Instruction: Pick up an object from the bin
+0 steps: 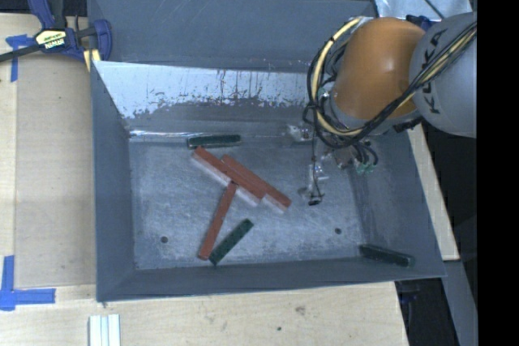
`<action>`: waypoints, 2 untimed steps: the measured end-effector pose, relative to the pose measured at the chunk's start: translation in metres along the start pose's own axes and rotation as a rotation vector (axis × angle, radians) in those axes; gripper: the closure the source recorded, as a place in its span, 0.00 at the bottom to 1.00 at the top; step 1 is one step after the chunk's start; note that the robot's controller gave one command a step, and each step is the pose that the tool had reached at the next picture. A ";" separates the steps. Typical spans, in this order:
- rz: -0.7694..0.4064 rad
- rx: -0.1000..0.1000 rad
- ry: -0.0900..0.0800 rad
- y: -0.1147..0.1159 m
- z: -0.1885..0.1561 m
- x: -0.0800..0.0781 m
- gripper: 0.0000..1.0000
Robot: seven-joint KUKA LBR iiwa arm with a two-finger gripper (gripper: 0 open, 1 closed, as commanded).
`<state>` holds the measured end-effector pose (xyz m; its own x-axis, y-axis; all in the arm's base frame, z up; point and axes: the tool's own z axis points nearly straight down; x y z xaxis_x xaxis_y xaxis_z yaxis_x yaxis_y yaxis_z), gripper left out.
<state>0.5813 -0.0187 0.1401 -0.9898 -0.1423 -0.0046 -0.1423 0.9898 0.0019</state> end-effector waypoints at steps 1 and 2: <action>-0.024 0.001 0.000 0.023 0.020 -0.022 0.00; -0.009 0.002 0.005 0.077 0.071 -0.012 0.00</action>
Offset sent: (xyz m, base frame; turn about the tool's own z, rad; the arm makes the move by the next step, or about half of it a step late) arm 0.0019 0.0762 -0.0701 -0.0049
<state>0.5830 0.0591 0.0689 -0.9886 -0.1508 0.0008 -0.1508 0.9886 -0.0003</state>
